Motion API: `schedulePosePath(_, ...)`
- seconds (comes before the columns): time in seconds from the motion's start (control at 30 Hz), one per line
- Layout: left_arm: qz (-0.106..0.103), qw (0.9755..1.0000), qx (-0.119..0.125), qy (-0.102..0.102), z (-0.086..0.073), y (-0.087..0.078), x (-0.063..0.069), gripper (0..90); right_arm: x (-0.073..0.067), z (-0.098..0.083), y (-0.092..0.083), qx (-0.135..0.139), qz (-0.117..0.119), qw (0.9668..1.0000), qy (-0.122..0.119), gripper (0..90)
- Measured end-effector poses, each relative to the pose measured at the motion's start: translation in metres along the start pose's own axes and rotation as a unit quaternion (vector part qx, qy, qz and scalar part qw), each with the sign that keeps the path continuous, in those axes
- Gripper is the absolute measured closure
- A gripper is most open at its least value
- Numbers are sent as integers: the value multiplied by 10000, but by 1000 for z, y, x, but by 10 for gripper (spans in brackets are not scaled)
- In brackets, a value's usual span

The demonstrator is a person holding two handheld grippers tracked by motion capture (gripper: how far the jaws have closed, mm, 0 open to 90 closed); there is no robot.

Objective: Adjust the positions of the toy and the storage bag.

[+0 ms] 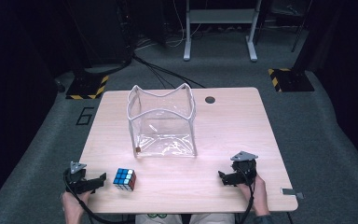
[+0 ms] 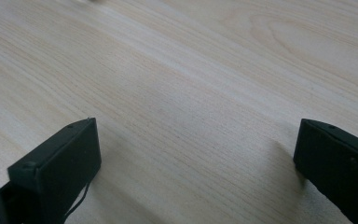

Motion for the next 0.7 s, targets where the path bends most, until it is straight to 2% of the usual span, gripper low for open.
schedulePosePath(0.2,-215,9996,156,8,4,-12,9,25,0,0,0,4,2,10000,8,1)
schedulePosePath(0.4,-332,9992,207,5,6,-20,19,25,0,0,0,-1,-8,10000,6,2)
schedulePosePath(0.7,-534,9981,260,147,10,-28,34,28,0,0,0,-3,-21,10000,1,2)
Point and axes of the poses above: each handheld gripper's, and its own axes: y roughly forward along the jaws, z roughly out of its top, x roughly to its right, the point moved 1 cm from there along y, roughly forward along the jaws, and after that the axes turned 14 degrees about -y, right-handed, at the moved point
